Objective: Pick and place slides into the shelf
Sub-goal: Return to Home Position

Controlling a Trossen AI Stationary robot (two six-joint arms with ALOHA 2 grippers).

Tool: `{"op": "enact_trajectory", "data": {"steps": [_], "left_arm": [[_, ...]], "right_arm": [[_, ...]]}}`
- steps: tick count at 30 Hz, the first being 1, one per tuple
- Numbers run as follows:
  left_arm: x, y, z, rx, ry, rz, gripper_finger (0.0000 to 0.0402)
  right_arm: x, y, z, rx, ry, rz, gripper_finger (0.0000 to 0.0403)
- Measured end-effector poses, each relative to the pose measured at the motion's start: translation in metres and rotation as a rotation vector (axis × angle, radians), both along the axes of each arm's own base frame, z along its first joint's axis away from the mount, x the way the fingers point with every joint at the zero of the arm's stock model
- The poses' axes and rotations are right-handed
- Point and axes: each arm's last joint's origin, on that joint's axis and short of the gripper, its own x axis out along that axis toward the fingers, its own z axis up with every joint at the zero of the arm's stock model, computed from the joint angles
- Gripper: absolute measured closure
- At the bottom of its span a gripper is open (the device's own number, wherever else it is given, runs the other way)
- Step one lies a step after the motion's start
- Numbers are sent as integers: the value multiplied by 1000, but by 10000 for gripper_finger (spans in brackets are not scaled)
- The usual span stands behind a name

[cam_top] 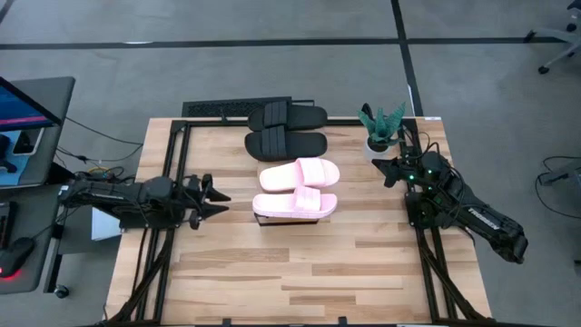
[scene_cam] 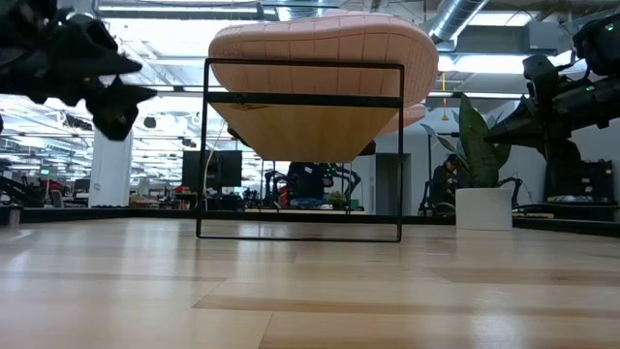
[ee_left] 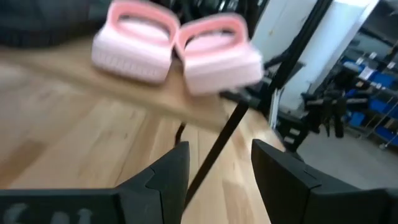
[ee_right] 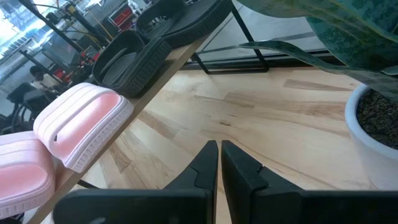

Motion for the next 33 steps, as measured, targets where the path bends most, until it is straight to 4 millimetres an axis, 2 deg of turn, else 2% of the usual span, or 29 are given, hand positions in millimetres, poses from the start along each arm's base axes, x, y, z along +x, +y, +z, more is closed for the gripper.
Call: {"op": "enact_trajectory", "data": {"steps": [17,33], "left_arm": [[5,-4,-18,-81,207,-10,239],[8,-34,-45,-188,539,-282,239]], "right_arm": [[0,0,0,0,0,0,390],[0,0,0,0,0,0,390]]}}
